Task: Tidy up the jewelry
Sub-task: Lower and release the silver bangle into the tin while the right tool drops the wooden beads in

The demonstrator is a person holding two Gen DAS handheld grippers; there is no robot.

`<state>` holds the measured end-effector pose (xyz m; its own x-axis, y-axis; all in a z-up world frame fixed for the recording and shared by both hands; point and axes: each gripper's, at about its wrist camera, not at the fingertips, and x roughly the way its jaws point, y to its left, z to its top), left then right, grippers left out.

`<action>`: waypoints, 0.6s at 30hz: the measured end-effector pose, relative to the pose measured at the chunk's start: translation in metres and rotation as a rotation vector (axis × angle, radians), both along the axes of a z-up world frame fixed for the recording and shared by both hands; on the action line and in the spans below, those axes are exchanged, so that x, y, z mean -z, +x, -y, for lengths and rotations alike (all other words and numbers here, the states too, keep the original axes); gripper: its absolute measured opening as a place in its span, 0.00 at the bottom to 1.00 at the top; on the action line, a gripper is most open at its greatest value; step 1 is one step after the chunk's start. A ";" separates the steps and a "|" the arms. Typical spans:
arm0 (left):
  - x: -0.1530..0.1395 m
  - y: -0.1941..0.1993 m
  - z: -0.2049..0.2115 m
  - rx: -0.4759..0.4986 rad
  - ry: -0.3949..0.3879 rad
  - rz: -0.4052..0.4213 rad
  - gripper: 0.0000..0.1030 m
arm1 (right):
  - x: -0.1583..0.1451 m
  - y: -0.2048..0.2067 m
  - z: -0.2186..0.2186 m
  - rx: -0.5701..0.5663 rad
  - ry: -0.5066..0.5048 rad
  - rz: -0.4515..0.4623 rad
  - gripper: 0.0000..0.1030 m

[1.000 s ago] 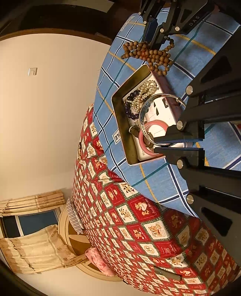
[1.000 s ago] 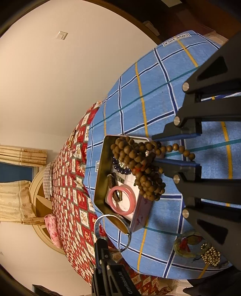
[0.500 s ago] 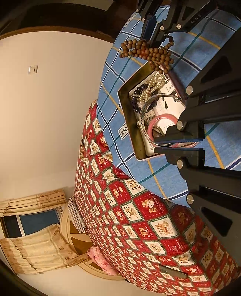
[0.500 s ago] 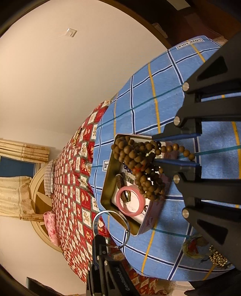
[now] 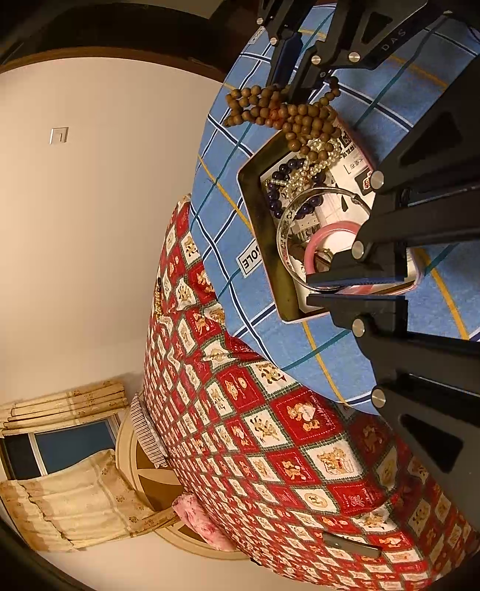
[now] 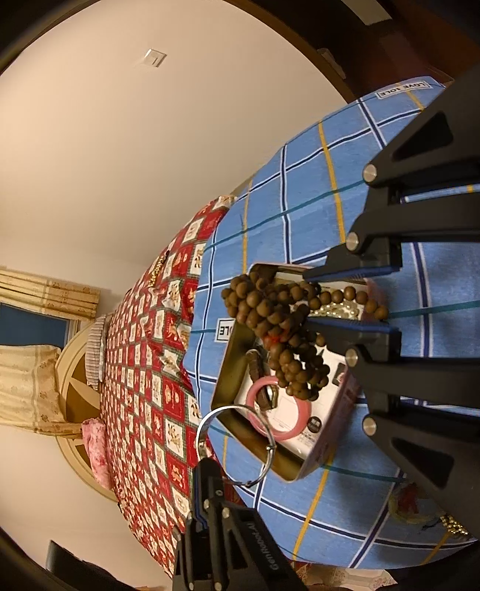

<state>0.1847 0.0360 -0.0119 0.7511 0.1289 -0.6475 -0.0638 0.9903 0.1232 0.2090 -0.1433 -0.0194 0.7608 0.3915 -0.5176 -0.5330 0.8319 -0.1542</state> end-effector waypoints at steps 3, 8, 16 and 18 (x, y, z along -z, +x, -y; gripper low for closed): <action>0.002 0.006 -0.001 0.000 0.006 -0.009 0.02 | -0.002 0.005 -0.004 0.001 -0.009 0.004 0.20; 0.006 0.018 -0.003 -0.004 0.016 -0.026 0.02 | -0.002 0.015 -0.009 0.000 -0.027 0.005 0.20; 0.015 0.038 -0.005 -0.011 0.022 -0.057 0.03 | 0.005 0.032 -0.020 -0.001 -0.057 -0.016 0.20; 0.018 0.043 -0.005 -0.012 0.022 -0.065 0.03 | 0.006 0.036 -0.022 0.000 -0.059 -0.022 0.20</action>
<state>0.2274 0.0408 -0.0295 0.7057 0.1524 -0.6919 -0.0667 0.9865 0.1493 0.2454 -0.1217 -0.0258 0.7494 0.3592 -0.5563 -0.5363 0.8219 -0.1919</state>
